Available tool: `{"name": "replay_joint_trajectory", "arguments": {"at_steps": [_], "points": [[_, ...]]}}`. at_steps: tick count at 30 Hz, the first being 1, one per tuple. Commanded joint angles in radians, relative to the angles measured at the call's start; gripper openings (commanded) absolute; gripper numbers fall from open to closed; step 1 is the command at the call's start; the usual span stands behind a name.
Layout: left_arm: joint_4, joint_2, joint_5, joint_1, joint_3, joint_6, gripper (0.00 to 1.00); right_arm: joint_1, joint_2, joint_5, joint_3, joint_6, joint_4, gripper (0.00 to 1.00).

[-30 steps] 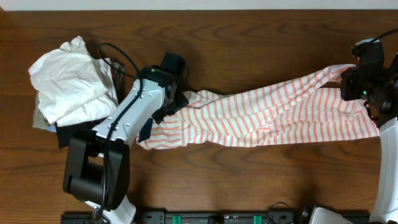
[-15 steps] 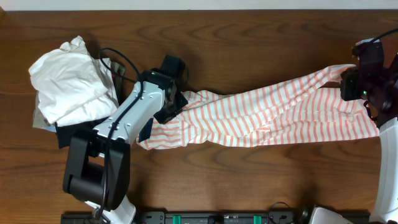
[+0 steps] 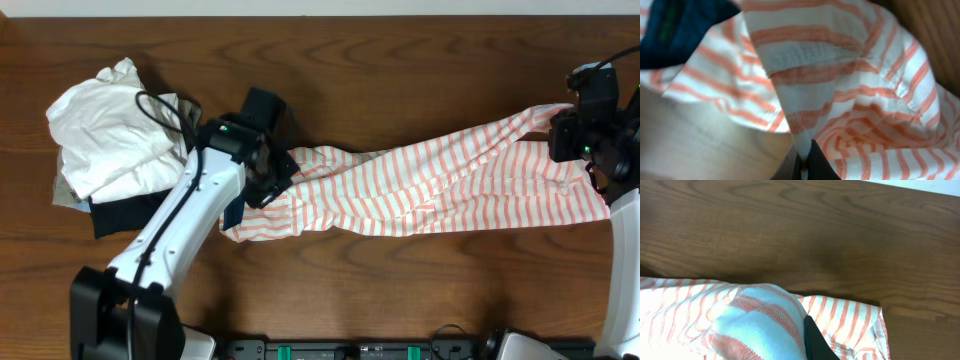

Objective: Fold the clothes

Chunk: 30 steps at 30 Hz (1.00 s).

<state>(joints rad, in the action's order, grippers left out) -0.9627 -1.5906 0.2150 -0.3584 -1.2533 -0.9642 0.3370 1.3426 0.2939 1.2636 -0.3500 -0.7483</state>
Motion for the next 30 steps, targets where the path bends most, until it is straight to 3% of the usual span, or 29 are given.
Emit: {"name": "replay_joint_trajectory", "arguments": {"at_steps": [1,8,16,30], "points": [[-0.052,0.012,0.010,-0.018,0.002,-0.050,0.06,0.003,0.004,-0.007,0.012,0.013,-0.003,0.07],[-0.073,0.011,0.009,-0.065,0.041,-0.063,0.06,0.008,0.004,-0.142,0.012,0.063,0.012,0.04],[-0.091,0.011,0.009,-0.075,0.110,-0.062,0.06,0.018,0.004,-0.142,0.012,0.066,0.016,0.06],[0.006,0.010,-0.053,-0.075,0.185,-0.062,0.06,0.018,0.012,-0.253,0.011,0.103,0.003,0.06]]}}
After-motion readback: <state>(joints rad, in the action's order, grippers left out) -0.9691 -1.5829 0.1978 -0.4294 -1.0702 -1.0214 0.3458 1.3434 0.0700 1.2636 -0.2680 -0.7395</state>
